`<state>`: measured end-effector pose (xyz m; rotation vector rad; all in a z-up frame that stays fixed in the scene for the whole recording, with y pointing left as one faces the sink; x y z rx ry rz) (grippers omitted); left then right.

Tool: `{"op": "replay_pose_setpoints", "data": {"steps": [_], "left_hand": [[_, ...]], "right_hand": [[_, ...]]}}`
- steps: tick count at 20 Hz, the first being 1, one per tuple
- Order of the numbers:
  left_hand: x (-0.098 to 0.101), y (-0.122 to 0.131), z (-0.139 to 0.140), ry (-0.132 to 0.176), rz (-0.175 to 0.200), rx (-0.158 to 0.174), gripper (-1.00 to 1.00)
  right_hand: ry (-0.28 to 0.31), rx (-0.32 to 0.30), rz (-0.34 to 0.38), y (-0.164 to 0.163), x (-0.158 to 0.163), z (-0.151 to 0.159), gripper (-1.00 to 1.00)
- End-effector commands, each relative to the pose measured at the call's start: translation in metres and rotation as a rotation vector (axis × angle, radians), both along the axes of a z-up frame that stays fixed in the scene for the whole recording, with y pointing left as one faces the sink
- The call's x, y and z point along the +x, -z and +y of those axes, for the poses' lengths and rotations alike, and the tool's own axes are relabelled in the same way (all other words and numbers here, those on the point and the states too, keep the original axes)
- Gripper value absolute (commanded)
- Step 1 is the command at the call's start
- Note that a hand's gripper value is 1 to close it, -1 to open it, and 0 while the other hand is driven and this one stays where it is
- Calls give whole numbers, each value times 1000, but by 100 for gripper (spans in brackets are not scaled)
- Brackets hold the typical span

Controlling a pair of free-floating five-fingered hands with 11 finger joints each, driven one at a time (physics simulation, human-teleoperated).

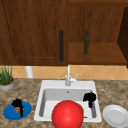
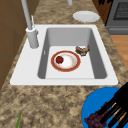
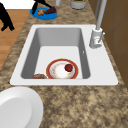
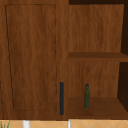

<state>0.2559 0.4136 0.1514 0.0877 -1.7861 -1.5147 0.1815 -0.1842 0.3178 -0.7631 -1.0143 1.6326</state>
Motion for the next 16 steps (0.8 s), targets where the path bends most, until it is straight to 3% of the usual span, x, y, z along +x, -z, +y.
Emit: {"op": "replay_pose_setpoints", "data": {"steps": [1,2,4,5,7,10,16], "left_hand": [[-22,13,-8,0,1,-3,-100],[-31,5,-17,-4,-29,19,-100],[-42,2,-22,-11,-35,41,-100],[-49,1,-23,0,-29,42,-100],[-56,1,-27,17,17,33,-100],[-62,1,-30,12,42,12,-100],[-48,2,-33,27,165,2,-100]], "right_hand": [[0,0,0,0,0,0,0],[0,0,0,0,0,0,0],[0,0,0,0,0,0,0],[0,0,0,0,0,0,0],[0,0,0,0,0,0,0],[0,0,0,0,0,0,0],[0,0,0,0,0,0,0]]}}
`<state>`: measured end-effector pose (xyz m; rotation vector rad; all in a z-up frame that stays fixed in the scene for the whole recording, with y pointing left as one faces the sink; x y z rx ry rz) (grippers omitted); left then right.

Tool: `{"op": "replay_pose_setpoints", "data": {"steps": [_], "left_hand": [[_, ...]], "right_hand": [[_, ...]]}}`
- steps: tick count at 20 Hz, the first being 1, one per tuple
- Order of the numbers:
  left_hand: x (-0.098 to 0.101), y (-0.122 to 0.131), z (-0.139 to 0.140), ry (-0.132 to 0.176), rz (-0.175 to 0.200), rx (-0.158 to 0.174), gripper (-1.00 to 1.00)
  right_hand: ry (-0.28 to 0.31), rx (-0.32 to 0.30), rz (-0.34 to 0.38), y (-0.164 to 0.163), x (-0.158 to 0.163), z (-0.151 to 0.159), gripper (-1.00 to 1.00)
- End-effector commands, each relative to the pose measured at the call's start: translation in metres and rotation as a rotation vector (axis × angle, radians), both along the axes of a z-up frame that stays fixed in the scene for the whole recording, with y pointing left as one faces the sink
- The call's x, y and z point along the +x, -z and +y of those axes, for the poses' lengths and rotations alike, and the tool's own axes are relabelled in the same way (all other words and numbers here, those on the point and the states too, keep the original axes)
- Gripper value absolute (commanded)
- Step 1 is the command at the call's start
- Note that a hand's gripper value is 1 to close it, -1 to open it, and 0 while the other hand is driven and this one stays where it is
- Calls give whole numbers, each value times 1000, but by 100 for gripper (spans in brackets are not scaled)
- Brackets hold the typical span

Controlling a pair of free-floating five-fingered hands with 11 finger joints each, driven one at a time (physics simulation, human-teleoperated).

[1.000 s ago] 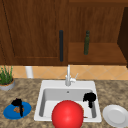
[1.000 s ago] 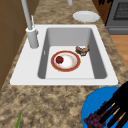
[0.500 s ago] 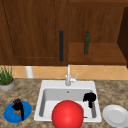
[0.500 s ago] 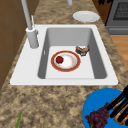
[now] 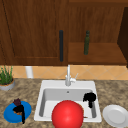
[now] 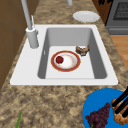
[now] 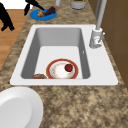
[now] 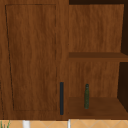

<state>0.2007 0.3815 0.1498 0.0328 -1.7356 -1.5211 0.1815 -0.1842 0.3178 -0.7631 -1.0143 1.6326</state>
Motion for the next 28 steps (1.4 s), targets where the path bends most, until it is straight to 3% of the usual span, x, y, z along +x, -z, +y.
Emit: {"op": "replay_pose_setpoints", "data": {"steps": [1,7,9,11,13,16,20,26,28], "left_hand": [[9,0,-2,14,124,-6,-100],[27,0,6,42,234,-43,-100],[33,3,8,53,266,-73,-100],[39,2,6,61,287,-97,-100],[46,1,8,72,285,-130,-100],[45,0,10,89,303,-141,-100],[35,5,9,95,281,-147,-100],[33,25,9,75,167,-87,-100],[35,27,16,104,156,-72,-100]], "right_hand": [[0,0,0,0,0,0,0],[0,0,0,0,0,0,0],[0,0,0,0,0,0,0],[0,0,0,0,0,0,0],[0,0,0,0,0,0,0],[0,0,0,0,0,0,0],[0,0,0,0,0,0,0],[0,0,0,0,0,0,0],[0,0,0,0,0,0,0]]}}
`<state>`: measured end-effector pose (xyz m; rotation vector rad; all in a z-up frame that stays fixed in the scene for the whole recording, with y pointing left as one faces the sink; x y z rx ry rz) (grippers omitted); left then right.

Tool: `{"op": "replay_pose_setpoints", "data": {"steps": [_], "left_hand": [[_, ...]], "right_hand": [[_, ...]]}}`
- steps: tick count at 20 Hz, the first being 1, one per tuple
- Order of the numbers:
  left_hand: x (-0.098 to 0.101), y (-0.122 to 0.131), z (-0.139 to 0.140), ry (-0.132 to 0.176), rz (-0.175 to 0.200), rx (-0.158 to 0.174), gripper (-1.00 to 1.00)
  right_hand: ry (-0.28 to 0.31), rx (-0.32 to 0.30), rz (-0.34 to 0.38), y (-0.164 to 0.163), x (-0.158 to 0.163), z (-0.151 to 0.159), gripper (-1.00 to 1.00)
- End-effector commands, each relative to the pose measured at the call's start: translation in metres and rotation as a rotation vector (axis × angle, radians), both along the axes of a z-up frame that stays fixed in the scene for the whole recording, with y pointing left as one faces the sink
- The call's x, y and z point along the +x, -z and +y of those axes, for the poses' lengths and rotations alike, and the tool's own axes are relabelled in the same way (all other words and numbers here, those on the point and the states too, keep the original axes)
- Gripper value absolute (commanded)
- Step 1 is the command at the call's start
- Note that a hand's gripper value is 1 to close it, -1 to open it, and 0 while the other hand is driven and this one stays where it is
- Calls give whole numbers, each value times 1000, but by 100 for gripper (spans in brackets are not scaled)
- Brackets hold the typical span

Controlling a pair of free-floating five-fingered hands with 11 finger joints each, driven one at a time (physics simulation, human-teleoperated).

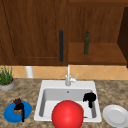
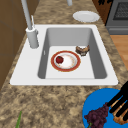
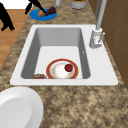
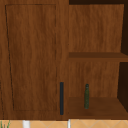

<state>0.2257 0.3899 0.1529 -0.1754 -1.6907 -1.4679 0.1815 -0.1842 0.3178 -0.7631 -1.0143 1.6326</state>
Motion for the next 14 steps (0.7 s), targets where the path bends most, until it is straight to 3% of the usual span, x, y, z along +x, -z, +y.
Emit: {"op": "replay_pose_setpoints", "data": {"steps": [1,3,5,7,9,11,13,14], "left_hand": [[9,31,11,45,15,-5,100],[7,30,22,82,-47,17,100],[9,29,28,100,-108,67,100],[13,31,29,86,-163,78,100],[11,30,24,59,-179,78,100],[9,19,22,27,-200,107,100],[8,15,22,13,-230,93,100],[7,12,23,11,-245,110,100]], "right_hand": [[0,0,0,0,0,0,0],[0,0,0,0,0,0,0],[0,0,0,0,0,0,0],[0,0,0,0,0,0,0],[0,0,0,0,0,0,0],[0,0,0,0,0,0,0],[0,0,0,0,0,0,0],[0,0,0,0,0,0,0]]}}
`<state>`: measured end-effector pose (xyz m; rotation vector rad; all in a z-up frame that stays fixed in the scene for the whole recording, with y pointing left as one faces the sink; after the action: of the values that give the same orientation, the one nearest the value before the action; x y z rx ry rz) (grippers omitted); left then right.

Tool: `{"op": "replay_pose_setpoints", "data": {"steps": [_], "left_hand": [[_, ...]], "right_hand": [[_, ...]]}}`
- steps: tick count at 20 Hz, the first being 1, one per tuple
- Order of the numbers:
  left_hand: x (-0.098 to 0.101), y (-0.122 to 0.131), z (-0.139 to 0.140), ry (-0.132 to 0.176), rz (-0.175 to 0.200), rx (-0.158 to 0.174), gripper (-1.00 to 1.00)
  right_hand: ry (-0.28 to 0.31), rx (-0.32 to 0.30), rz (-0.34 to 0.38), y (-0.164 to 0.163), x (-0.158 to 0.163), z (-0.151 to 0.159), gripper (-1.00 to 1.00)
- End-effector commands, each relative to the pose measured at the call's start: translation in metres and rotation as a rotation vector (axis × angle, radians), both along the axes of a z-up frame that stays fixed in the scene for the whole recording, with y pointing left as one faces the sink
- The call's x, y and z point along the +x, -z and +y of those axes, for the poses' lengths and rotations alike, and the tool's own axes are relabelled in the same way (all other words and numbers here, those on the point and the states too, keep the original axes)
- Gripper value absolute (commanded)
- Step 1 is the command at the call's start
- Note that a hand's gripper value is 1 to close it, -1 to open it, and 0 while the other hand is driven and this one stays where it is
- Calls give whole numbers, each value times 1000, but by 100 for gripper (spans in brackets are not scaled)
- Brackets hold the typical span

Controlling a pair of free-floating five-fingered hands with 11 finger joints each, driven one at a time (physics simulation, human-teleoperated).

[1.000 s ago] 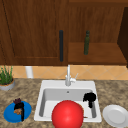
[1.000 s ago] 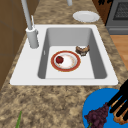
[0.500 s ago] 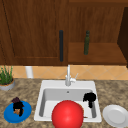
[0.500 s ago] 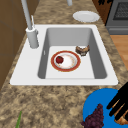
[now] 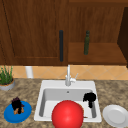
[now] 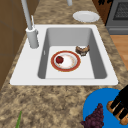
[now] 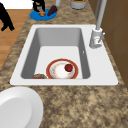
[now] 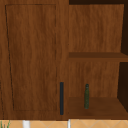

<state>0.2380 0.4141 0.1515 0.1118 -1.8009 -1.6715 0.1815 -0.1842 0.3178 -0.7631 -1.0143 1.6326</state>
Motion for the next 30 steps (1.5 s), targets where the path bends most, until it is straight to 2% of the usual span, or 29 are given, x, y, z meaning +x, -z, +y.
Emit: {"op": "replay_pose_setpoints", "data": {"steps": [1,2,3,4,5,6,7,8,9,10,12,14,17,21,25,26,27,28,29,30], "left_hand": [[-11,10,-3,0,17,-12,100],[-17,11,-5,-2,3,-14,100],[-19,16,-6,-13,-2,-33,-100],[-15,16,-9,-68,-48,-55,-100],[-10,22,-6,-76,-93,-56,-100],[-10,28,-4,-78,-117,-51,-100],[-4,32,-3,-87,-108,-48,-100],[-1,38,0,-102,-69,-47,-100],[0,42,1,-109,-48,-46,-100],[-3,40,1,-107,-25,-53,-100],[-8,31,-1,-111,16,-86,-100],[-8,26,0,-99,40,-108,-100],[-4,22,-1,-74,61,-119,-100],[2,23,-2,-66,92,-133,-100],[-1,29,-2,-50,101,-121,-100],[-1,30,-2,-38,102,-121,100],[-3,29,0,0,139,-116,100],[-3,30,0,5,147,-109,100],[-4,34,1,-3,141,-101,100],[-7,41,1,3,126,-92,100]], "right_hand": [[0,0,0,0,0,0,0],[0,0,0,0,0,0,0],[0,0,0,0,0,0,0],[0,0,0,0,0,0,0],[0,0,0,0,0,0,0],[0,0,0,0,0,0,0],[0,0,0,0,0,0,0],[0,0,0,0,0,0,0],[0,0,0,0,0,0,0],[0,0,0,0,0,0,0],[0,0,0,0,0,0,0],[0,0,0,0,0,0,0],[0,0,0,0,0,0,0],[0,0,0,0,0,0,0],[0,0,0,0,0,0,0],[0,0,0,0,0,0,0],[0,0,0,0,0,0,0],[0,0,0,0,0,0,0],[0,0,0,0,0,0,0],[0,0,0,0,0,0,0]]}}
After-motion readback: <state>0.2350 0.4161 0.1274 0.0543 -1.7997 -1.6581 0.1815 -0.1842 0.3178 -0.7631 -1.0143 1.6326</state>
